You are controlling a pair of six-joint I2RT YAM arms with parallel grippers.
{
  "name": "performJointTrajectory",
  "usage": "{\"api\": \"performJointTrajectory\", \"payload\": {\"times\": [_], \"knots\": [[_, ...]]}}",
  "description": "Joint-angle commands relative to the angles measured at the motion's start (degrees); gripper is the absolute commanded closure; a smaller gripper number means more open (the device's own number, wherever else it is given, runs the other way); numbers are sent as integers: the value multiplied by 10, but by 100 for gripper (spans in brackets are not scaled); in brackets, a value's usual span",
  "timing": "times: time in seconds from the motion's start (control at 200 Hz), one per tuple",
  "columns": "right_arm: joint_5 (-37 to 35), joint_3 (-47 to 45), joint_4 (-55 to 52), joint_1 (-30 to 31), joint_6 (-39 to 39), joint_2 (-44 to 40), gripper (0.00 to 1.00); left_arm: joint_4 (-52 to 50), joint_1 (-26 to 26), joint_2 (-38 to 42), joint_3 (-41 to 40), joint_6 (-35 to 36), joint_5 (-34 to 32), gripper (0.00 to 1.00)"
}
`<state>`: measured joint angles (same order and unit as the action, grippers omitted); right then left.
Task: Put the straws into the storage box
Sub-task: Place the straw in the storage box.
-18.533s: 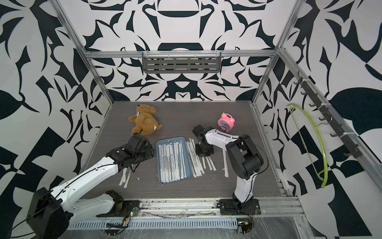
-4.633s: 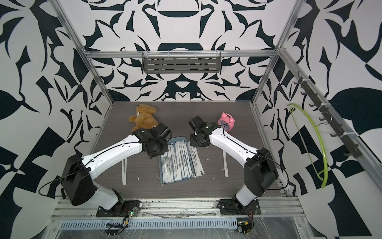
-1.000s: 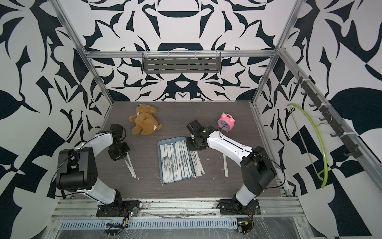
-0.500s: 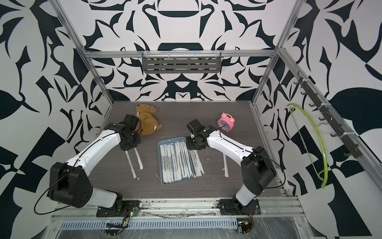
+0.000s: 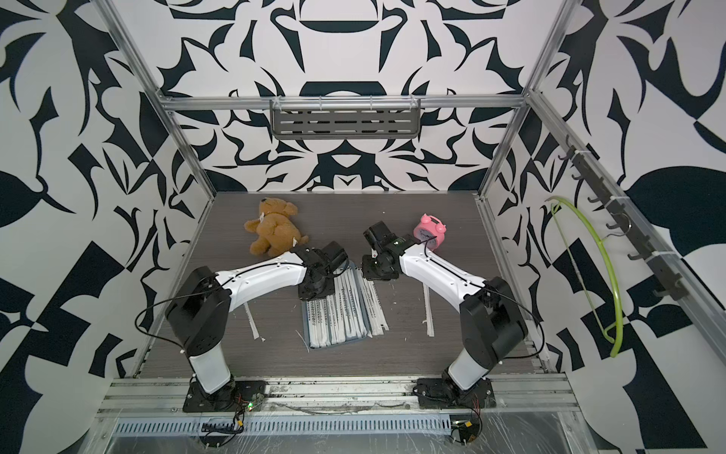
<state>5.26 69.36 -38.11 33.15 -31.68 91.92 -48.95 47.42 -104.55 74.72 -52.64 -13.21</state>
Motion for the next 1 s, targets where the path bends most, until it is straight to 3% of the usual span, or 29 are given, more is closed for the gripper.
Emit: {"api": "performJointTrajectory", "payload": {"times": [0.0,0.335,0.555,0.745,0.995], "knots": [[-9,8,-13,3,3,-31,75,-3,-1,-8,3,11,1,95],[-6,15,-9,3,0,-19,75,-31,-8,-33,-12,47,-17,93],[-5,14,-9,3,-2,-18,75,-19,-11,-40,-13,47,-5,80],[-5,14,-10,3,-1,-21,75,-20,-12,-35,-10,47,-6,79],[-5,12,-7,3,0,-19,75,-45,-12,25,8,48,-28,66]]}}
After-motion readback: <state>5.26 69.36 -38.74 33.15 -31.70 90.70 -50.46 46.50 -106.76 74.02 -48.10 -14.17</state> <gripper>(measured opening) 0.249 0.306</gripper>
